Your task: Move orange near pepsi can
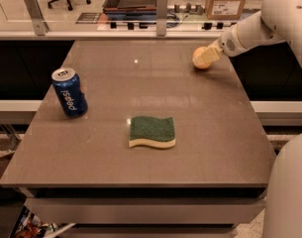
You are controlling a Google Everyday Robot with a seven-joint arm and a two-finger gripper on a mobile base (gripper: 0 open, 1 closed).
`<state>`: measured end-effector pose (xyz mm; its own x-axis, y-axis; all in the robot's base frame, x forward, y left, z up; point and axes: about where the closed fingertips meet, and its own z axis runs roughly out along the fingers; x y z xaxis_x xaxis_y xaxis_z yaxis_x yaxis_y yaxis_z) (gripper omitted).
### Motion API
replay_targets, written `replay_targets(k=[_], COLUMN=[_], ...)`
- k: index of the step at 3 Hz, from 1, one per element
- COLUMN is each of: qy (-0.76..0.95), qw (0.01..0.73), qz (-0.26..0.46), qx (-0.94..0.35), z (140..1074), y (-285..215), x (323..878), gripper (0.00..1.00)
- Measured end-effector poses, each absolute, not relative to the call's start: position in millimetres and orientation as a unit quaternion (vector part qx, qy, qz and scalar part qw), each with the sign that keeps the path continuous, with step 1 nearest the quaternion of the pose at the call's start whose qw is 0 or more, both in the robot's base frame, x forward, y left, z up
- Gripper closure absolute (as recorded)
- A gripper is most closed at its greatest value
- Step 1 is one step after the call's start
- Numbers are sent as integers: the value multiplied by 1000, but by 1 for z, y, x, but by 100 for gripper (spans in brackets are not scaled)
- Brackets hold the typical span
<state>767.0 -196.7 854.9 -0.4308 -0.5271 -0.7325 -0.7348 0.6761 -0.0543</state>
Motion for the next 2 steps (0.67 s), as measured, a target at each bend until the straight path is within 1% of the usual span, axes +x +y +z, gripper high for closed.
replay_targets(k=[2], qy=[835], qw=[373], qz=[142], qx=[-380], z=[849], y=[-191], x=[768], gripper=[99])
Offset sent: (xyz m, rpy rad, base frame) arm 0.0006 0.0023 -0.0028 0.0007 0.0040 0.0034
